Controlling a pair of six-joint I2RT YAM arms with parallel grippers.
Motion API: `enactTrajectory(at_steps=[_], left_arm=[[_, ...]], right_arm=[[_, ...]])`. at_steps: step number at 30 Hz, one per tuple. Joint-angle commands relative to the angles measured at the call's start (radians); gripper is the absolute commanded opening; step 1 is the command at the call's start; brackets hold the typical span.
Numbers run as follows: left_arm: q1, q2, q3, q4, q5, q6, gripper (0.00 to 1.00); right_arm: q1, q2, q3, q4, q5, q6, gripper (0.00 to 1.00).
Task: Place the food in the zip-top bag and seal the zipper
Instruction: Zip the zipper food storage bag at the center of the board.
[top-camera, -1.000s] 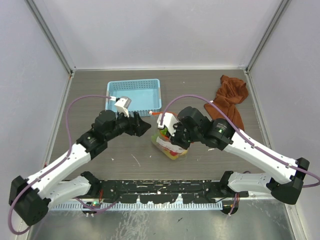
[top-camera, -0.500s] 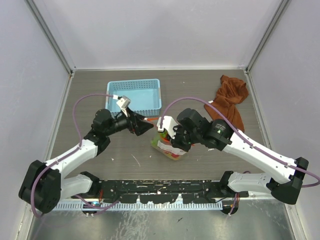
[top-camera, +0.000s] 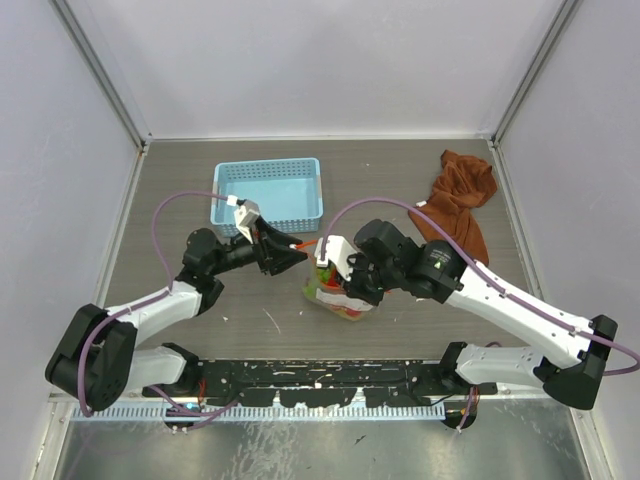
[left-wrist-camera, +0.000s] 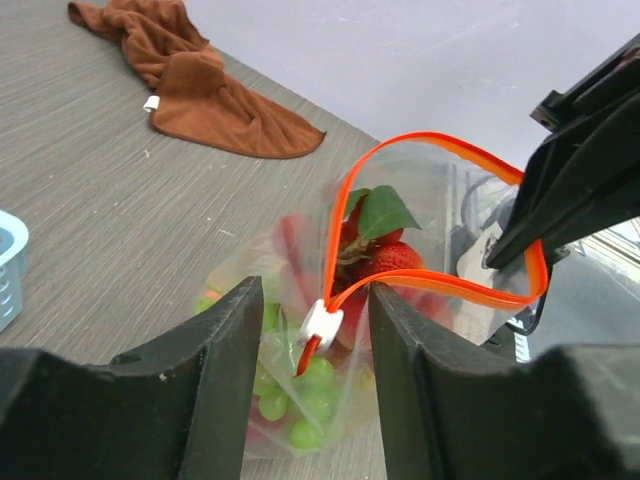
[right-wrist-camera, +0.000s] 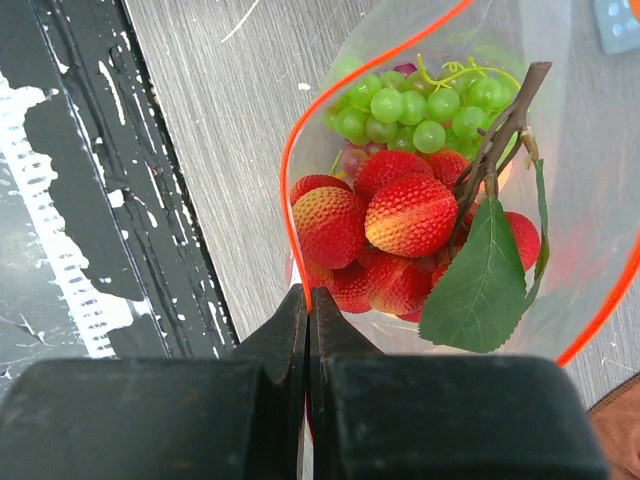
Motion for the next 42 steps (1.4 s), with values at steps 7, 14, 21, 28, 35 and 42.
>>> enactTrajectory(at_steps=[7, 14, 21, 28, 35, 42], left_arm=[[0.004, -0.063, -0.016, 0.022, 0.068, 0.014, 0.47], [0.003, -0.053, -0.023, 0.023, 0.077, 0.006, 0.45], [0.003, -0.054, -0.051, 0.023, 0.071, -0.006, 0.57], [0.004, -0.075, -0.082, 0.024, 0.022, 0.019, 0.70], [0.003, -0.039, -0.092, 0.035, 0.012, 0.017, 0.67], [0.002, -0.004, -0.080, 0.103, 0.044, -0.025, 0.40]], right_arm=[[0.001, -0.059, 0.003, 0.040, 0.055, -0.027, 0.01], [0.001, -0.064, -0.001, 0.044, 0.066, -0.033, 0.01], [-0.001, -0.067, -0.009, 0.054, 0.079, -0.033, 0.01], [-0.001, -0.065, -0.009, 0.060, 0.079, -0.040, 0.01], [-0.002, -0.068, -0.015, 0.070, 0.081, -0.042, 0.01], [-0.004, -0.070, -0.024, 0.074, 0.087, -0.044, 0.01]])
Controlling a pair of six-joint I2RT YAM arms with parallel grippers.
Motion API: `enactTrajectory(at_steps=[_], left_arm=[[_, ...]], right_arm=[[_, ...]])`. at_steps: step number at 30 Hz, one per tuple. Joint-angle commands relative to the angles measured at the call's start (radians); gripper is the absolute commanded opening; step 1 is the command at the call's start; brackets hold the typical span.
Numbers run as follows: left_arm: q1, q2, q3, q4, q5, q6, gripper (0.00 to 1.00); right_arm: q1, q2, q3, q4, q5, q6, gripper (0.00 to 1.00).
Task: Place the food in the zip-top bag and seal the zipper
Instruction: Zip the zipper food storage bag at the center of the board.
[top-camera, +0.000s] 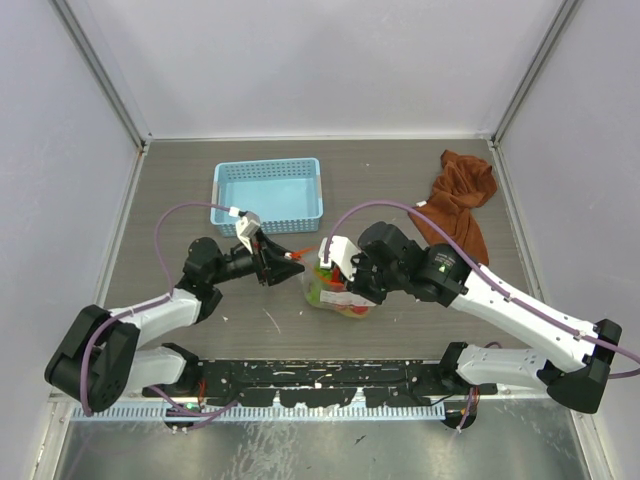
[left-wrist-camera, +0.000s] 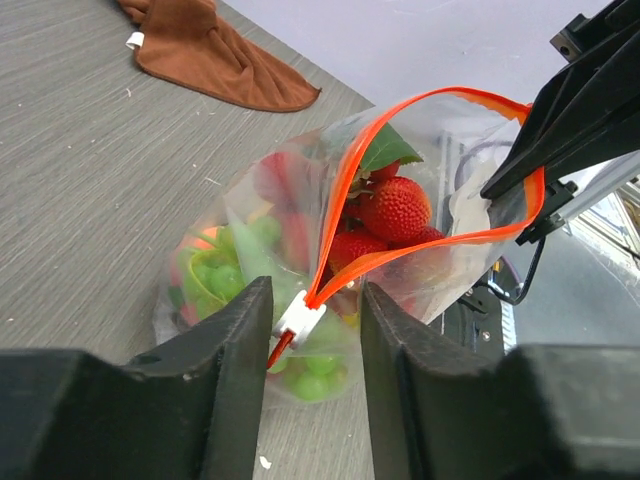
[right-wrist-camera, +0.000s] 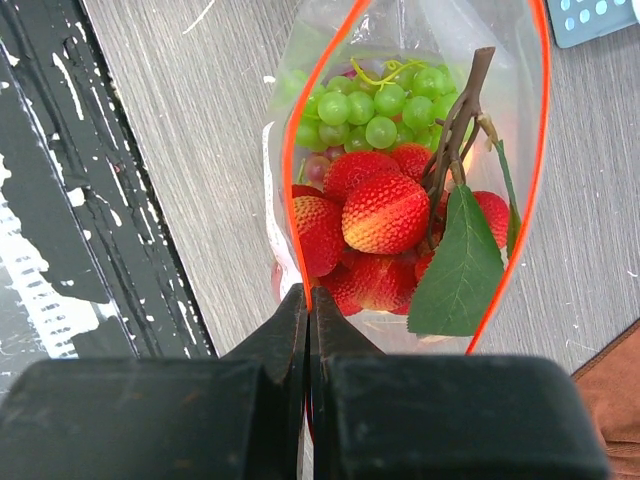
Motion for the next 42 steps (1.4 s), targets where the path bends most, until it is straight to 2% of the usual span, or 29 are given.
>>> enactTrajectory(at_steps=[1, 8, 10, 13, 16, 18, 21, 24, 35, 37, 42], left_arm=[[0.001, 0.007, 0.008, 0.098, 0.025, -0.018, 0.35], [0.002, -0.029, 0.011, 0.079, 0.042, -0.037, 0.11], [0.001, -0.057, 0.022, 0.040, 0.042, -0.039, 0.07], [0.001, -0.111, 0.050, -0.069, 0.027, -0.010, 0.00], [0.000, -0.186, 0.102, -0.259, -0.011, 0.048, 0.00], [-0.002, -0.224, 0.144, -0.392, -0.025, 0.077, 0.00], [-0.007, -0.272, 0.196, -0.558, -0.042, 0.104, 0.00], [-0.011, -0.315, 0.232, -0.673, -0.047, 0.134, 0.00], [-0.013, -0.352, 0.458, -1.170, -0.089, 0.357, 0.00], [-0.013, -0.349, 0.495, -1.229, -0.089, 0.383, 0.00], [-0.014, -0.346, 0.567, -1.334, -0.078, 0.438, 0.00]], right_arm=[[-0.005, -0.035, 0.001, 0.058, 0.022, -0.014, 0.01], [-0.022, -0.062, -0.023, 0.061, 0.058, -0.017, 0.01], [-0.031, -0.077, -0.036, 0.061, 0.069, -0.021, 0.01], [-0.041, -0.102, -0.048, 0.061, 0.077, -0.025, 0.01], [-0.043, -0.118, -0.053, 0.062, 0.076, -0.025, 0.07], [-0.043, -0.120, -0.051, 0.068, 0.074, -0.020, 0.18], [-0.044, -0.101, -0.037, 0.095, 0.053, 0.004, 0.48], [-0.043, -0.068, 0.000, 0.127, -0.004, 0.022, 0.63], [-0.043, 0.038, 0.154, 0.280, -0.150, 0.018, 0.95], [-0.043, 0.050, 0.162, 0.336, -0.161, 0.000, 0.99], [-0.043, 0.103, 0.166, 0.462, -0.171, -0.049, 1.00]])
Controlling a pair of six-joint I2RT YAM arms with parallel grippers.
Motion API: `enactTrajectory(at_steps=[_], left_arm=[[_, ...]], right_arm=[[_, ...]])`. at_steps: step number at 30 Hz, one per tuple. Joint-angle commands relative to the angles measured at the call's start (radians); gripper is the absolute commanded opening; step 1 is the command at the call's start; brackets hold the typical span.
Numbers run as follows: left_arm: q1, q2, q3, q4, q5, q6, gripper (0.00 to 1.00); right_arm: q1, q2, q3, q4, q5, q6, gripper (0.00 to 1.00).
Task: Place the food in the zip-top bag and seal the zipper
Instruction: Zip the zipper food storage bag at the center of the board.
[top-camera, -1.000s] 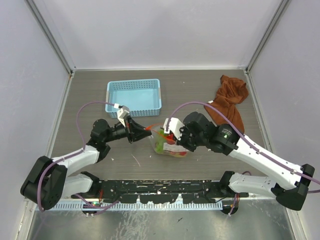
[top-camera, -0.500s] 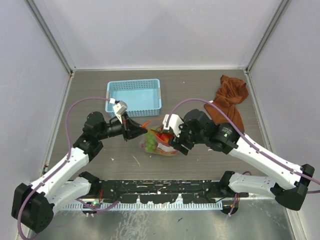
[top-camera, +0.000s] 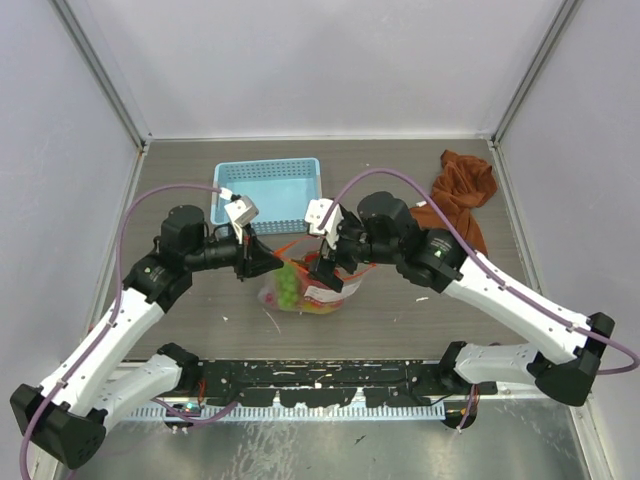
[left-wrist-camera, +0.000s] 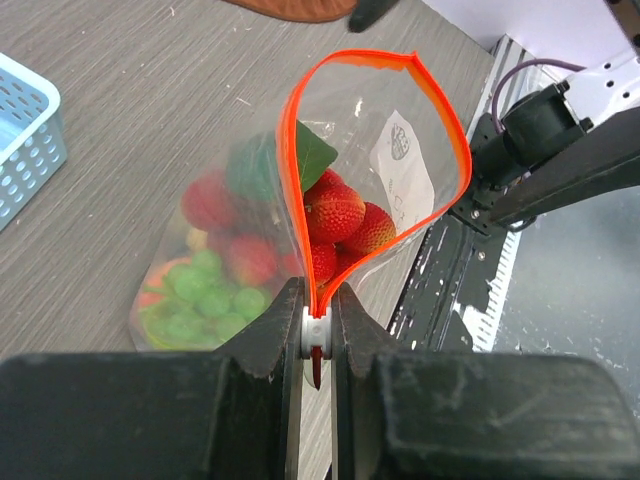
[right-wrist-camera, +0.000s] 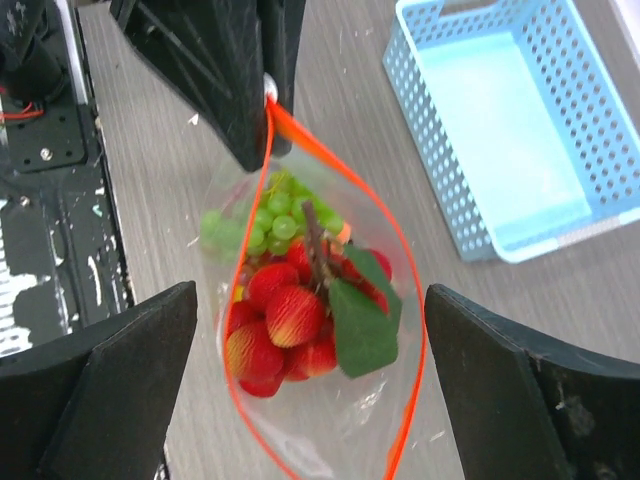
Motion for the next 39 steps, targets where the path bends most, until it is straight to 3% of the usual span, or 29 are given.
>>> enactTrajectory(at_steps=[1, 8, 17, 25, 29, 34, 36, 39], left_arm=[[-0.004, -0.014, 0.095, -0.111, 0.019, 0.084, 0.00], [-0.005, -0.001, 0.163, -0.209, 0.024, 0.138, 0.00], [-0.005, 0.001, 0.200, -0.253, 0.034, 0.174, 0.00], [-0.005, 0.012, 0.242, -0.289, 0.030, 0.196, 0.00], [-0.005, 0.019, 0.261, -0.306, 0.027, 0.199, 0.00], [-0.005, 0.016, 0.265, -0.309, 0.026, 0.203, 0.00], [-0.005, 0.014, 0.259, -0.302, 0.027, 0.202, 0.03], [-0.005, 0.004, 0.234, -0.268, 0.024, 0.186, 0.13]], right_arm=[[-0.004, 0.049, 0.042, 0.186, -0.062, -0.059, 1.00], [-0.004, 0.128, 0.037, 0.306, -0.131, -0.097, 1.00], [-0.005, 0.191, 0.025, 0.313, -0.195, -0.131, 0.98], [-0.006, 0.231, 0.039, 0.256, -0.226, -0.136, 0.83], [-0.009, 0.219, 0.027, 0.240, -0.255, -0.136, 0.65], [-0.017, 0.193, 0.010, 0.229, -0.253, -0.136, 0.19], [-0.020, 0.181, 0.001, 0.228, -0.247, -0.136, 0.06], [-0.023, 0.159, -0.011, 0.223, -0.242, -0.136, 0.01]])
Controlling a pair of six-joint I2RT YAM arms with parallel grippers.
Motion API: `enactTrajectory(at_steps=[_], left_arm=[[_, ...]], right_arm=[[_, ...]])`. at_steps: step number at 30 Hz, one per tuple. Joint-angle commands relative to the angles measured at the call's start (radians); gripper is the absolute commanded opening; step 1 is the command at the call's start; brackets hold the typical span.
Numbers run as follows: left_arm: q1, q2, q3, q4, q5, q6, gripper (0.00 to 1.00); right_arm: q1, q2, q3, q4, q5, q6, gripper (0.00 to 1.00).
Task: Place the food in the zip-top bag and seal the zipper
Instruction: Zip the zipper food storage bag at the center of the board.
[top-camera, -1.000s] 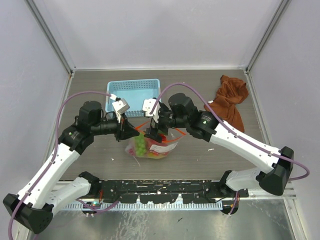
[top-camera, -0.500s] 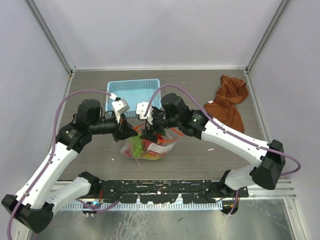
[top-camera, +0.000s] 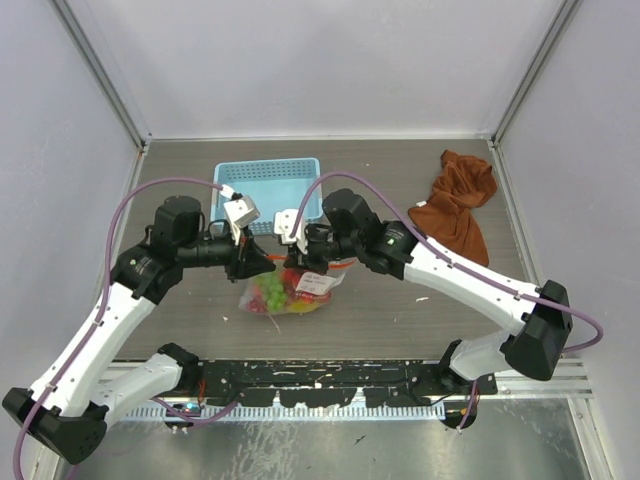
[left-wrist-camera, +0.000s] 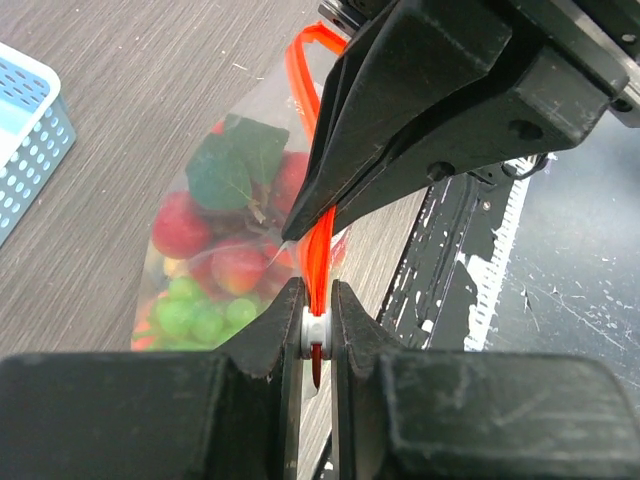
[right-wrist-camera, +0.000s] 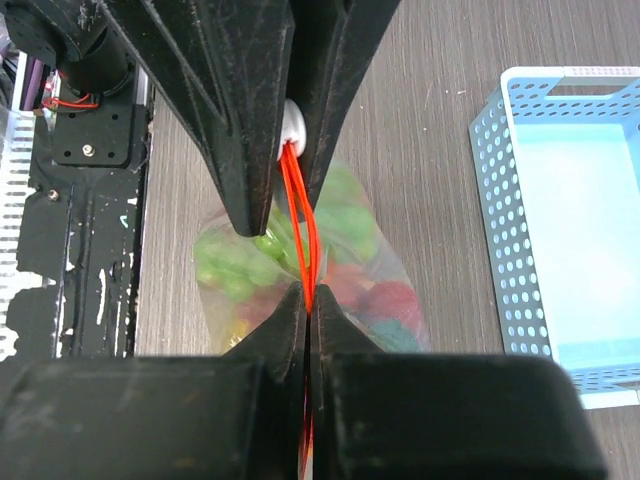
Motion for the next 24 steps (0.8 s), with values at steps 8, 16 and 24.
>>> enactTrajectory(at_steps=[8, 16, 24], left_arm=[[-0.003, -0.097, -0.133, 0.324, 0.012, -0.123, 0.46], [-0.003, -0.122, -0.317, 0.607, 0.021, -0.244, 0.59], [-0.003, -0.083, -0.360, 0.736, 0.058, -0.288, 0.53]], right_arm=[[-0.023, -0.134, -0.040, -0.002, 0.021, 0.017, 0.00], [-0.023, -0.187, -0.080, 0.008, 0.046, 0.059, 0.01], [-0.024, -0.200, -0.104, 0.015, 0.042, 0.074, 0.00]])
